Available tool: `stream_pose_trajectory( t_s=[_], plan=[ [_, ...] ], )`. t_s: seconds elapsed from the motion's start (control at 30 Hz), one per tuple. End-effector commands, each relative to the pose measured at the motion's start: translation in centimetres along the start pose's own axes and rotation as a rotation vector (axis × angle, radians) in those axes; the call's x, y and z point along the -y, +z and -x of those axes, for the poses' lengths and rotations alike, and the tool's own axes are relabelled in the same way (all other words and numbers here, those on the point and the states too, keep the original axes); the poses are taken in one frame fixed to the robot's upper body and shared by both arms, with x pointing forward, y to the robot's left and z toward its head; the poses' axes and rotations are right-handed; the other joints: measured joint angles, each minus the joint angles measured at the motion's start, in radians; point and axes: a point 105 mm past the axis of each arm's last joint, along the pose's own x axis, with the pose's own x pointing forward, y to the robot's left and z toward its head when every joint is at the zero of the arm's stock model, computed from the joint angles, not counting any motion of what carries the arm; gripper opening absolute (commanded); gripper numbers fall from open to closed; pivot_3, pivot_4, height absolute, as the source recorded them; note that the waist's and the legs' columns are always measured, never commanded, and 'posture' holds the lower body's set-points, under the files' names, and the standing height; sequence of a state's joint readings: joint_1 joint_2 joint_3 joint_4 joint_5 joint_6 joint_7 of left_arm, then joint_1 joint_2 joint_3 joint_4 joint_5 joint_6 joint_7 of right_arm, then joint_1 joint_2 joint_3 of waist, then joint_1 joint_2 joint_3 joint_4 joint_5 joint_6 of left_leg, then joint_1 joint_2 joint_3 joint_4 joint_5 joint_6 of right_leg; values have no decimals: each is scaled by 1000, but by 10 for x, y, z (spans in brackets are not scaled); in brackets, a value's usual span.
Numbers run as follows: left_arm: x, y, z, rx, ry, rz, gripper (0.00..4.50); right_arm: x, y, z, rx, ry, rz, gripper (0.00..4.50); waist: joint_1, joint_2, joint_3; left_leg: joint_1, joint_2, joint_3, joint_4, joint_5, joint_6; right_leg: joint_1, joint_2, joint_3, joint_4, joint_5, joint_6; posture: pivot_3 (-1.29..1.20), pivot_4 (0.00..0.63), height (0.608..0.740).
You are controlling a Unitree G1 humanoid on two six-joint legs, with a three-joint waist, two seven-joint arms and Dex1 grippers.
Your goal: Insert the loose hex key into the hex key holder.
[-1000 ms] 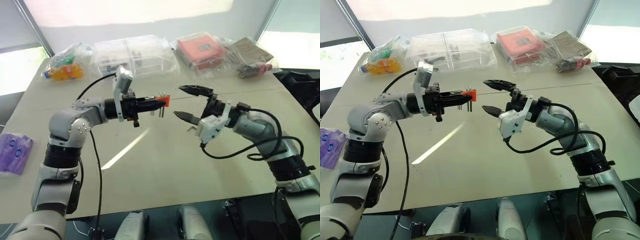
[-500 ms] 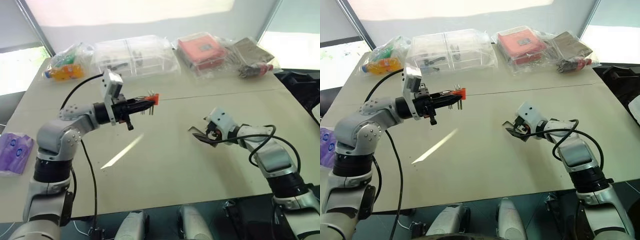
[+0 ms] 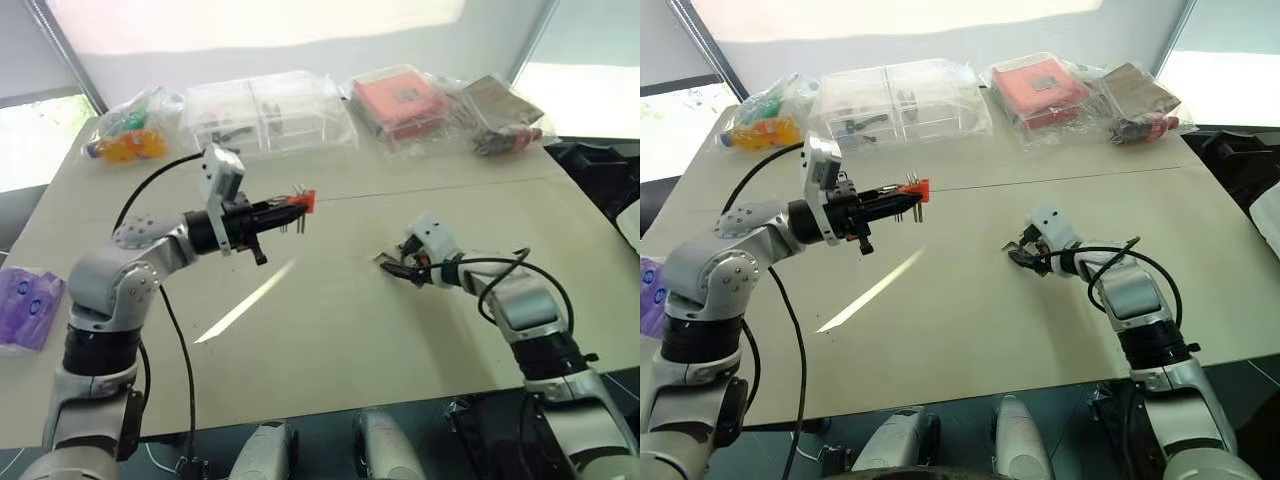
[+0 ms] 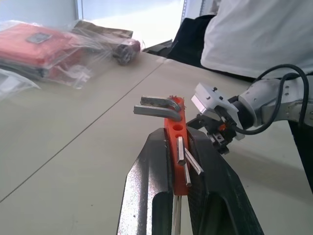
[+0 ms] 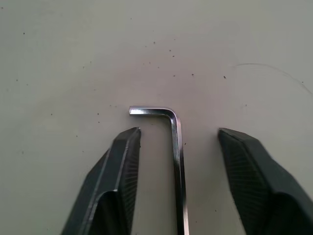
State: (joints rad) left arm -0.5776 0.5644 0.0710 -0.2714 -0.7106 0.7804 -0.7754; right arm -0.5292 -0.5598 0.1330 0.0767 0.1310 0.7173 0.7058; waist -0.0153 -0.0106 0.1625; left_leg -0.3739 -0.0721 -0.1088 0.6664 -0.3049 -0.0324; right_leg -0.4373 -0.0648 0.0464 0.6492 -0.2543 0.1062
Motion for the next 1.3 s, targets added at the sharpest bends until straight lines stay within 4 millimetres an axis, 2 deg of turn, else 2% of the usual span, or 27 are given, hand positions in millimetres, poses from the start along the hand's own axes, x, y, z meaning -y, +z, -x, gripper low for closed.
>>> stream_pose_trajectory(
  t_s=[0.03,0.1,0.2,0.3,0.37,0.43,0.53,0.63,0.7,0.83,0.97,1.13,1.3],
  plan=[
    [4,12,4,36,2,-30,0,6,-17,0,-73,-20,-111,829,3,0,0,0,0,0,0,0,0,0,0,0,0,0,0,0,150,740],
    [4,11,4,36,4,-30,0,4,-18,0,-80,-6,-151,34,6,0,0,0,0,-1,0,0,0,1,0,0,0,0,0,0,150,740],
    [3,12,4,38,6,-27,0,2,0,5,-5,11,-215,34,5,-1,-1,0,0,-1,0,0,0,2,0,-1,-1,0,0,0,150,740],
    [4,12,2,40,-1,-27,0,4,35,12,158,-18,-172,34,3,-1,-1,0,0,-1,0,0,0,1,0,-1,0,0,0,0,150,740],
    [5,13,-1,44,-9,-30,0,14,73,22,356,-136,-30,34,1,0,0,-1,0,-1,0,0,0,-1,0,-1,0,0,0,0,150,740],
    [5,15,-6,53,-18,-32,0,15,123,41,620,-247,68,34,-2,0,0,-2,0,0,-1,0,0,-2,0,0,0,0,0,0,150,740],
    [4,17,-11,63,-25,-33,0,6,155,55,813,-272,75,34,-4,0,0,-2,0,0,-1,0,0,-4,0,0,1,0,0,0,150,740],
    [-1,20,-18,78,-27,-30,0,-19,192,76,1098,-218,-8,34,-4,0,0,-2,0,0,-2,0,-1,-4,0,0,1,0,0,0,150,740],
    [-3,22,-21,84,-30,-33,0,-33,203,83,1202,-174,-20,34,-4,0,0,-2,0,0,-2,0,-1,-4,0,0,1,0,0,0,150,740],
    [-7,25,-27,94,-37,-43,0,-57,214,82,1287,-121,-15,34,-4,0,0,-2,-1,0,-1,0,-1,-3,0,0,1,0,0,0,150,740],
    [-9,26,-31,98,-46,-52,0,-69,221,80,1326,-112,-12,34,-8,0,0,-2,-1,0,-1,0,-1,-4,0,0,2,0,0,0,150,740],
    [-9,28,-33,110,-55,-59,0,-77,221,75,1329,-105,-3,34,-11,0,0,-2,-1,-1,-2,0,-1,-4,0,0,2,0,0,0,150,740],
    [-7,32,-36,128,-61,-59,0,-80,207,65,1294,-92,-11,34,-12,0,0,-2,-1,-1,-2,0,-1,-4,0,-1,2,0,0,0,150,740]
  ],
)
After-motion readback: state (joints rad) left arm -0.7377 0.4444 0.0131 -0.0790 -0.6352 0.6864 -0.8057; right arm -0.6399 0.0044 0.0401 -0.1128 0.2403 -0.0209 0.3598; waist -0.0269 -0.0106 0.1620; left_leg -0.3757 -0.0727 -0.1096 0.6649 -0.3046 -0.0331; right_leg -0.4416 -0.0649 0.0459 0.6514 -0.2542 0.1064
